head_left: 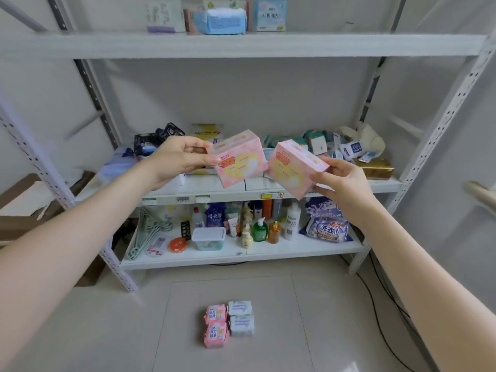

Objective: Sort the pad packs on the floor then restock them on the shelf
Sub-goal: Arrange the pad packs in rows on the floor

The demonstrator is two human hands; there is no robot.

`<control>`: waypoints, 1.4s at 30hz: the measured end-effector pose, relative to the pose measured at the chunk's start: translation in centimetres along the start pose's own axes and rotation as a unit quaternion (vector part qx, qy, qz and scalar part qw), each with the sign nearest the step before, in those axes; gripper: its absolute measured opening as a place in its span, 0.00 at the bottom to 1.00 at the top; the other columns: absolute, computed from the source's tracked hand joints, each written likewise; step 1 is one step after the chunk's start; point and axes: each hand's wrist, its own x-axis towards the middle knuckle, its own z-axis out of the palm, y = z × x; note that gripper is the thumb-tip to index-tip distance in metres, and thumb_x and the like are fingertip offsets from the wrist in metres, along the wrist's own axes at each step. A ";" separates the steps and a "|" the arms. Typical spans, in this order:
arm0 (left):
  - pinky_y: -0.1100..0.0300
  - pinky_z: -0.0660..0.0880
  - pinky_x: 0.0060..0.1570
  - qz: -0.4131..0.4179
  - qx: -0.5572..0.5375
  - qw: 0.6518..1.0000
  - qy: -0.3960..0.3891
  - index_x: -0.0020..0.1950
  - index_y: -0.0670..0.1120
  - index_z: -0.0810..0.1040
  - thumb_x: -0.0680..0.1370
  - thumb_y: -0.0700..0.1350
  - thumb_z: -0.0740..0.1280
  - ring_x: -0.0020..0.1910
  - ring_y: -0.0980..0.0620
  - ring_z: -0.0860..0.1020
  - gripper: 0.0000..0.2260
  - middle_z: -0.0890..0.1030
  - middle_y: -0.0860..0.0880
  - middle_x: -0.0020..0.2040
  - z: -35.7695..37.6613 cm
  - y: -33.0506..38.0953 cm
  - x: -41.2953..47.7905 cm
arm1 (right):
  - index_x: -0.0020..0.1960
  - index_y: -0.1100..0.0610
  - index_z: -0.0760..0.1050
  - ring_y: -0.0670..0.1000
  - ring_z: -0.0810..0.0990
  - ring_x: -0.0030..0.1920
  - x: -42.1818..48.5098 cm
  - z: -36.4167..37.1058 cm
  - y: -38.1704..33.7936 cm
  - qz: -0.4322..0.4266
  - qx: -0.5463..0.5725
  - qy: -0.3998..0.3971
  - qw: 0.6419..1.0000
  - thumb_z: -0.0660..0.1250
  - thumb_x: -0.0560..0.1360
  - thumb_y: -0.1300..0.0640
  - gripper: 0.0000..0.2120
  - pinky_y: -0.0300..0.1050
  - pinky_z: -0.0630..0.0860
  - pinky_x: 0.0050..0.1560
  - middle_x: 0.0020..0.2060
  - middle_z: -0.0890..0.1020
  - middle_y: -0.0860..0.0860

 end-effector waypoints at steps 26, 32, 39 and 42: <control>0.68 0.75 0.47 -0.230 0.055 0.967 -0.088 0.54 0.46 0.80 0.63 0.37 0.81 0.49 0.57 0.81 0.22 0.83 0.52 0.50 18.8 -34.0 6.0 | 0.57 0.51 0.78 0.42 0.80 0.56 -3.2 -7.9 34.3 0.256 -0.081 -0.035 0.963 0.79 0.61 0.66 0.26 0.44 0.76 0.54 0.51 0.84 0.45; 0.67 0.77 0.46 -0.262 0.066 0.954 -0.128 0.56 0.44 0.79 0.61 0.35 0.81 0.50 0.54 0.82 0.26 0.84 0.51 0.49 22.5 -47.4 9.2 | 0.56 0.53 0.78 0.42 0.81 0.55 -1.9 -6.7 46.0 0.300 -0.079 -0.047 0.949 0.76 0.63 0.72 0.26 0.35 0.78 0.46 0.51 0.85 0.46; 0.55 0.77 0.59 -0.281 0.068 0.946 -0.147 0.53 0.48 0.80 0.61 0.37 0.81 0.52 0.52 0.82 0.23 0.84 0.51 0.49 28.0 -63.1 11.6 | 0.57 0.51 0.78 0.43 0.80 0.57 -1.9 -6.2 62.4 0.325 -0.104 -0.089 0.936 0.78 0.63 0.67 0.26 0.39 0.77 0.52 0.53 0.84 0.44; 0.57 0.77 0.57 -0.283 0.072 0.944 -0.155 0.55 0.46 0.79 0.61 0.36 0.82 0.53 0.51 0.82 0.25 0.84 0.50 0.50 30.0 -69.6 12.9 | 0.57 0.50 0.78 0.43 0.80 0.57 -1.7 -6.3 69.5 0.329 -0.105 -0.101 0.933 0.78 0.63 0.66 0.26 0.40 0.78 0.51 0.54 0.83 0.43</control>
